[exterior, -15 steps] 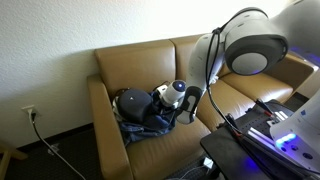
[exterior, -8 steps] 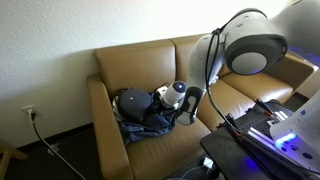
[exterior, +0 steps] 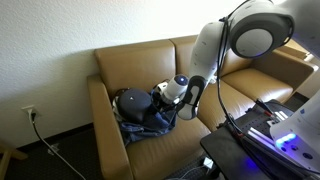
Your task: Move the black cloth to the armrest of the chair
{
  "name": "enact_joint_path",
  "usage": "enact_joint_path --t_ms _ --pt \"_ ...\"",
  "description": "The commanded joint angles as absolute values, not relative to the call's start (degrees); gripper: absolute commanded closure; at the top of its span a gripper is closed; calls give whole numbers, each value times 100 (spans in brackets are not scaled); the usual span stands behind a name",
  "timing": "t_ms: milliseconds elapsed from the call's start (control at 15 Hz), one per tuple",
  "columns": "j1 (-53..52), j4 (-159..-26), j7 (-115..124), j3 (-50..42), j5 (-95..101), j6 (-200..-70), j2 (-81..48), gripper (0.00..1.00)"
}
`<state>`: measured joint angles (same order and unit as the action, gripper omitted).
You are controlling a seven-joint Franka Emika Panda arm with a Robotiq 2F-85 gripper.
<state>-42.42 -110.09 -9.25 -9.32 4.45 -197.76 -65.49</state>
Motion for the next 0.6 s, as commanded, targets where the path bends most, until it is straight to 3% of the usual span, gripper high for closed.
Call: enact_joint_path --t_ms 0,200,533 --pt "-4361 -11673 -1079 -1093 428 -19780 -5742 99" --pt "-4223 -11718 -1164 -951 585 -19779 -5245 99" --pt "-3168 -11933 -1188 409 1546 -19790 -3801 99"
